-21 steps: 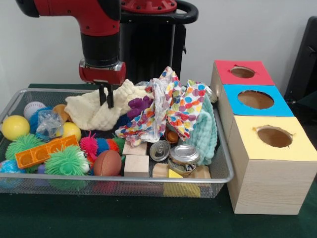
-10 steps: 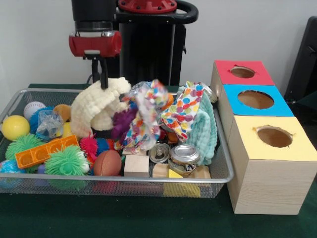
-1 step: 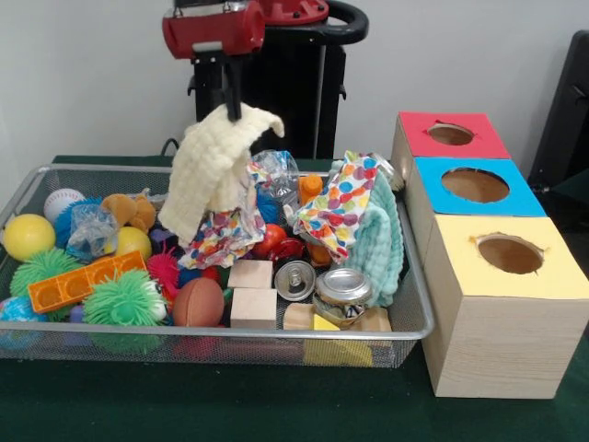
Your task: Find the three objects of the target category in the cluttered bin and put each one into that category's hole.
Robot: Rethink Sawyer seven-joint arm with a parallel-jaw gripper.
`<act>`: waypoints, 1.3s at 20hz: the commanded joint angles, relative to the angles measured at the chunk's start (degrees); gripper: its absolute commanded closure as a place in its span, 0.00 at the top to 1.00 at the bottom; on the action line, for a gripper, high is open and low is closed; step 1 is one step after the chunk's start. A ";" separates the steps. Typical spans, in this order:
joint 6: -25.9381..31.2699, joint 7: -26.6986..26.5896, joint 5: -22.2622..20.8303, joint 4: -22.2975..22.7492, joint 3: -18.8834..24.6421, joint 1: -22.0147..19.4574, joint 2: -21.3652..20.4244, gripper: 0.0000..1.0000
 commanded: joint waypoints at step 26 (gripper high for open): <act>-9.36 6.22 4.53 6.78 -3.77 8.33 0.54 1.00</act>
